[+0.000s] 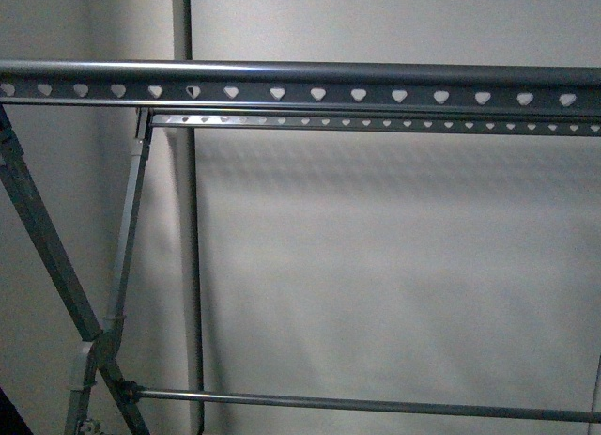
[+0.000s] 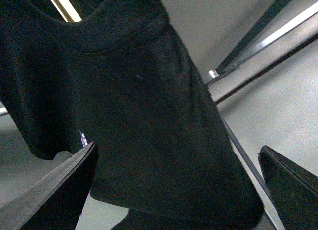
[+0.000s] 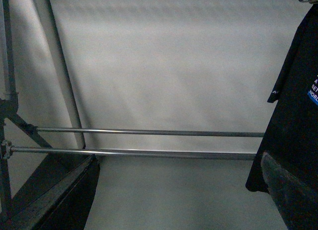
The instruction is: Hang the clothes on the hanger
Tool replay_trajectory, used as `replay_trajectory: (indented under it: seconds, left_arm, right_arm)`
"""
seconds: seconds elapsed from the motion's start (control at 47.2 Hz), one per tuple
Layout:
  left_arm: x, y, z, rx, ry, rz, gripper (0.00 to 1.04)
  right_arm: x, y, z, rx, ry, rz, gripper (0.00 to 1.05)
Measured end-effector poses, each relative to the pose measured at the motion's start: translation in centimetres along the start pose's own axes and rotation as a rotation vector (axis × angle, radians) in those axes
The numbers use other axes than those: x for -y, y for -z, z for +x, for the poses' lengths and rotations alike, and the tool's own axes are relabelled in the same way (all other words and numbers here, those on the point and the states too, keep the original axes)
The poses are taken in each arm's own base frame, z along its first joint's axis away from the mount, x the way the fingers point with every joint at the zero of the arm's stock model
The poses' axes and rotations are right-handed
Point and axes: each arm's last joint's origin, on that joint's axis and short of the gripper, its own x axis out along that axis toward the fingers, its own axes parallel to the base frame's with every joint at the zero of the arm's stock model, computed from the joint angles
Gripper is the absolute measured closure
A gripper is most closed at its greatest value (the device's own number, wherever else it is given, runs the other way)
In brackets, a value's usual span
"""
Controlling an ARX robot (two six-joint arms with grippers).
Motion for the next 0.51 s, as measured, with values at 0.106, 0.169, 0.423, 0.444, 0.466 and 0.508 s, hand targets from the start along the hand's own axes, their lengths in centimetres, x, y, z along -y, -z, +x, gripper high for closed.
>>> replay_trajectory:
  seconds: [0.106,0.169,0.423,0.444,0.466,0.508]
  left_arm:
    - [0.7,-0.3,1.3,0.029,-0.039,-0.023,0.07]
    - [1.4,-0.6,2.1,0.058,-0.050,-0.033,0.07]
    - [3.9,-1.4,4.2,0.087,-0.074,-0.036,0.07]
    - [4.0,-1.3,4.3,0.085,-0.075,-0.036,0.07]
    - [4.2,-1.3,4.5,0.081,-0.080,-0.032,0.08]
    - [4.3,-1.2,4.7,0.077,-0.088,-0.029,0.13]
  right_arm:
    - [0.0,0.0,0.0,0.000,0.000,0.000,0.07]
    - [0.0,0.0,0.0,0.000,0.000,0.000,0.07]
    - [0.0,0.0,0.0,0.000,0.000,0.000,0.07]
    - [0.0,0.0,0.0,0.000,0.000,0.000,0.07]
    - [0.0,0.0,0.0,0.000,0.000,0.000,0.07]
    - [0.0,0.0,0.0,0.000,0.000,0.000,0.07]
